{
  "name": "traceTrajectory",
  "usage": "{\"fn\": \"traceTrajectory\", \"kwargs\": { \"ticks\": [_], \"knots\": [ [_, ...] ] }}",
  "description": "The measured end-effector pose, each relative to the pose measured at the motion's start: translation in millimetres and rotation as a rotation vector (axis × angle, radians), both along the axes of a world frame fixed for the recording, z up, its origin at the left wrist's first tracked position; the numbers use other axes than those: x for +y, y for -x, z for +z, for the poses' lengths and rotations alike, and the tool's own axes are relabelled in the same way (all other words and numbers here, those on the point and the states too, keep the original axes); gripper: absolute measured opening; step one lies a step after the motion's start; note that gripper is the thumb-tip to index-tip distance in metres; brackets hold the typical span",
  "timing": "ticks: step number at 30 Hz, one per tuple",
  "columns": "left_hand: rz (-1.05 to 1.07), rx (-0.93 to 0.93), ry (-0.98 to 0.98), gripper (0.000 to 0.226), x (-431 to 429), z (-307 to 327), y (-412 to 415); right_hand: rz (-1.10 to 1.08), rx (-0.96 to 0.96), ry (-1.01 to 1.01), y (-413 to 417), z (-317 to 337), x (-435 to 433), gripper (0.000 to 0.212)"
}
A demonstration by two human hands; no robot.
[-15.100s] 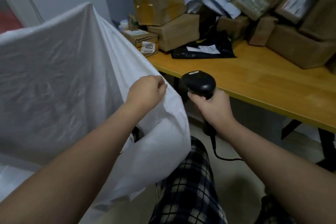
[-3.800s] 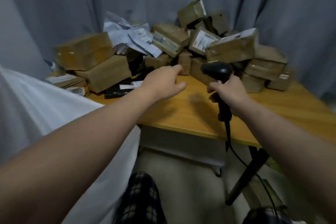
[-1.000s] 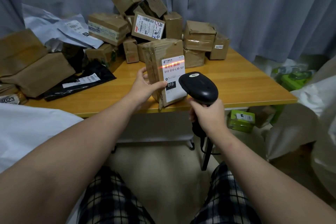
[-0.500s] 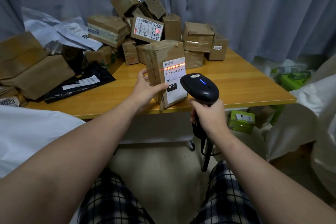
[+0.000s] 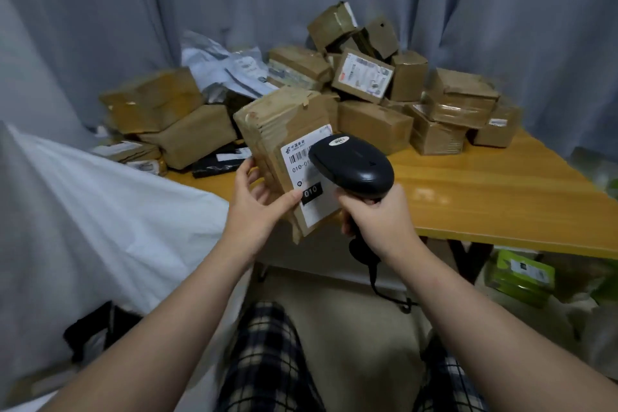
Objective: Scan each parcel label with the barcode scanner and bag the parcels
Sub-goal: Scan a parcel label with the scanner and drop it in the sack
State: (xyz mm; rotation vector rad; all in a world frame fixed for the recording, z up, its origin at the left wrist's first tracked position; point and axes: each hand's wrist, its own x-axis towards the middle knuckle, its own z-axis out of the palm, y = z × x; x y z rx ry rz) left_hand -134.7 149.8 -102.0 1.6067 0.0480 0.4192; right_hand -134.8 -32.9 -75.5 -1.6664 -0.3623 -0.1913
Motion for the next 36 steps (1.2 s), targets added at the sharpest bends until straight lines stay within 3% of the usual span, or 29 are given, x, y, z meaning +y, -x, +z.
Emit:
{"fn": "traceTrajectory", "kwargs": {
  "ticks": [6,10,14,17,26,30,33,36],
  "knots": [
    [0.412,0.035,-0.211,0.096,129,-18,92,0.277,0.025,0.127,7,-18,138,0.013],
    [0.615,0.327,-0.565,0.096,207,-47,131,0.438,0.085,0.337,19,-40,210,0.012],
    [0.52,0.864,-0.983,0.099,237,-67,139,0.523,0.133,0.527,17,-71,241,0.01],
    [0.335,1.022,-1.125,0.092,243,-81,131,0.545,0.133,0.649,16,-92,245,0.01],
    [0.178,1.081,-1.272,0.096,233,-122,111,0.464,0.335,0.593,15,-133,234,0.015],
    [0.214,1.121,-1.304,0.076,237,-122,112,0.447,0.513,0.784,15,-149,218,0.028],
    [0.3,1.01,-1.299,0.061,229,-109,102,0.472,0.563,0.88,15,-151,207,0.034],
    [0.33,0.834,-1.33,0.062,212,-88,91,0.452,0.458,0.836,19,-142,200,0.035]
  ]
}}
